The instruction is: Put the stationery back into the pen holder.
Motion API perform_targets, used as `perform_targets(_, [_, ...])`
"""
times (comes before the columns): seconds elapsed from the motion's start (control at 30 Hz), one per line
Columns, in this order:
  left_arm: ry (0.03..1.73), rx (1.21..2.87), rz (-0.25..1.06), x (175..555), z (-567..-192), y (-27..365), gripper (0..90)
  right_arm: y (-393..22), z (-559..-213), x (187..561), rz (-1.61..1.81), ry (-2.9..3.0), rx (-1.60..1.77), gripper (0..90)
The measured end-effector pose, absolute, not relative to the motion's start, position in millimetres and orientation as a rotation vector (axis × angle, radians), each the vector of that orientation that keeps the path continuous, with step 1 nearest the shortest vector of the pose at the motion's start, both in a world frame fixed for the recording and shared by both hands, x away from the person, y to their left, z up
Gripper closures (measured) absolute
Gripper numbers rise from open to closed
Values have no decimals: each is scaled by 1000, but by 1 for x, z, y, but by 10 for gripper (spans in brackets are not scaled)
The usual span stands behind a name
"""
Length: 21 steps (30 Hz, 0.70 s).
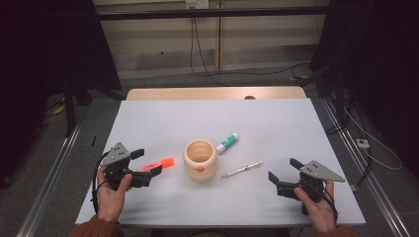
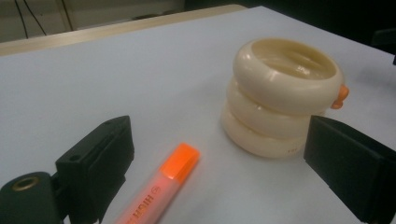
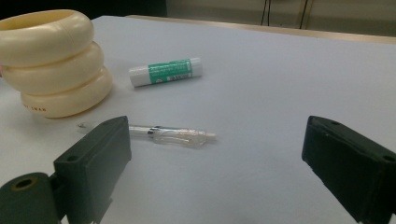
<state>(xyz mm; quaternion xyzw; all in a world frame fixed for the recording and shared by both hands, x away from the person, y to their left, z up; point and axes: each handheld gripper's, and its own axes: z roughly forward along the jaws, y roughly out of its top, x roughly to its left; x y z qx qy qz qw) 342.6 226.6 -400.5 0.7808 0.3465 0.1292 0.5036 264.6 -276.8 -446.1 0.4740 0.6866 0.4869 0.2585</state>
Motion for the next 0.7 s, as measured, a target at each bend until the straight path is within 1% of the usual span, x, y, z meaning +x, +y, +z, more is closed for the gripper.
perform_targets(0.27, [829, 1921, 332, 358, -396, 226, 59, -275, -446, 265, 1319, 1874, 1286, 81])
perform_targets(0.37, [854, 1931, 342, 366, -395, 226, 27, -275, -447, 265, 1319, 1875, 1287, 81])
perform_targets(0.43, [858, 1950, 332, 372, -394, 226, 40, -275, -447, 266, 1319, 1877, 1287, 81])
perform_targets(0.53, [867, 1963, 367, 378, -393, 226, 41, -275, -447, 266, 1316, 1880, 1285, 81])
perform_targets(0.63, [863, 1984, 351, 384, -396, 225, 42, -275, -447, 266, 1314, 1883, 1288, 80])
perform_targets(0.7, [856, 2027, 342, 390, -400, 222, 56, -275, -448, 267, 1311, 1883, 1289, 81])
